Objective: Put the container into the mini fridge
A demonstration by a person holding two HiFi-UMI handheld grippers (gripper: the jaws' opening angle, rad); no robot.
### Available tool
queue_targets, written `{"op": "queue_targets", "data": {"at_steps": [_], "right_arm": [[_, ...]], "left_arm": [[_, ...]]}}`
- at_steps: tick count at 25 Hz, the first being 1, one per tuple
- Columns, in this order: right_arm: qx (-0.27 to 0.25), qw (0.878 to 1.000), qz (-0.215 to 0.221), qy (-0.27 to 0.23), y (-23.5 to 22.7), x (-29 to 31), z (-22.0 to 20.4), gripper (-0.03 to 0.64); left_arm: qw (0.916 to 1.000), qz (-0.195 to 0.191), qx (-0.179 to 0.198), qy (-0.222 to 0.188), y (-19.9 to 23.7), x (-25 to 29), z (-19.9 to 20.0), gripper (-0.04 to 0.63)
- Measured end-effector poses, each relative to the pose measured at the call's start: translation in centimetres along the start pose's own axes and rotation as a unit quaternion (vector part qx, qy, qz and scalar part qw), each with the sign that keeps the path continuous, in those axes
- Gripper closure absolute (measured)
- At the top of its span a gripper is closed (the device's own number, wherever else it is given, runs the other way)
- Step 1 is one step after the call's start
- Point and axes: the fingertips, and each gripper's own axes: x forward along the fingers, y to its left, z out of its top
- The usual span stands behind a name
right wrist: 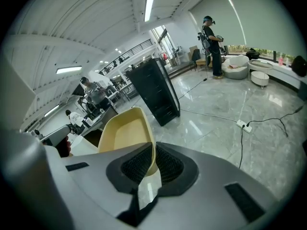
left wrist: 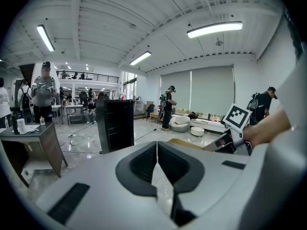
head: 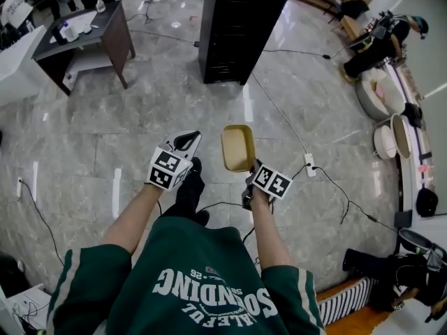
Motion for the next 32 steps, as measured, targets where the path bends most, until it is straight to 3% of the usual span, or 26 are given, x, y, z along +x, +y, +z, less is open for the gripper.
{"op": "queue_targets", "data": {"at_steps": [15,32], "right_arm": [[-0.005,1.0,-0.002,0.016,-1.8,7.7,8.1,0.568],[0.0,0.999,-0.01,0.037,-0.2,21.3,20.3,0.569]], "left_arm": [[0.9998,-0.014,-0.013,0.006,4.8,10.8,2.5,0.58],[0.9991,-0.03,-0.02,0.021,16.8,25.1,7.3,0.58]]}}
